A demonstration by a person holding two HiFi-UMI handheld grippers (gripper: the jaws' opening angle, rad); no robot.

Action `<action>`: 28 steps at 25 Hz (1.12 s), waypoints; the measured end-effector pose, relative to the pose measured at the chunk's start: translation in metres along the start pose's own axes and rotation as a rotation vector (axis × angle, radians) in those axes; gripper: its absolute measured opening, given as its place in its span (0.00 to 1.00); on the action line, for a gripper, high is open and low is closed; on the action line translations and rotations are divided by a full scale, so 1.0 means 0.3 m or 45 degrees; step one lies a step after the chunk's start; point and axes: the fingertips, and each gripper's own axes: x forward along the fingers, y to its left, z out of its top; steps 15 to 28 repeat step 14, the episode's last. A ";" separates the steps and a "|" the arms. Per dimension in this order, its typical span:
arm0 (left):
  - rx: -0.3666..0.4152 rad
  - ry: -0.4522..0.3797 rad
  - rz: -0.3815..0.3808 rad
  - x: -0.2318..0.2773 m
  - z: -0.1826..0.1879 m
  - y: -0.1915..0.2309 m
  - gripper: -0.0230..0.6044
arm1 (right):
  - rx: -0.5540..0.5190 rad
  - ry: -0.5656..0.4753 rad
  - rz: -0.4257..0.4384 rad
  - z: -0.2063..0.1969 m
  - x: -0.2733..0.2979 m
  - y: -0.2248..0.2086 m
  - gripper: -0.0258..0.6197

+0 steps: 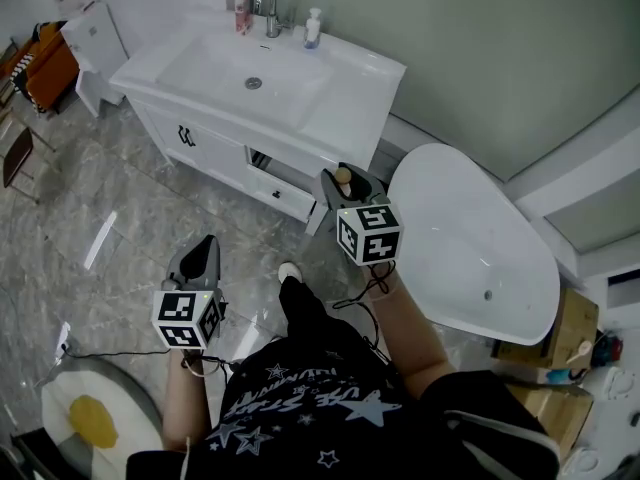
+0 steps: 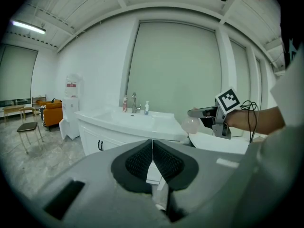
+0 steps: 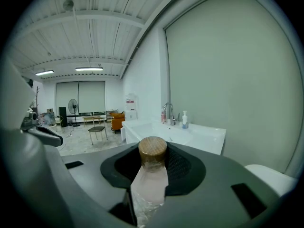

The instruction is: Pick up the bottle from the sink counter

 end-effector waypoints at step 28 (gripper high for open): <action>-0.039 0.057 -0.053 -0.233 -0.202 -0.123 0.07 | 0.020 0.060 0.002 -0.191 -0.274 0.166 0.25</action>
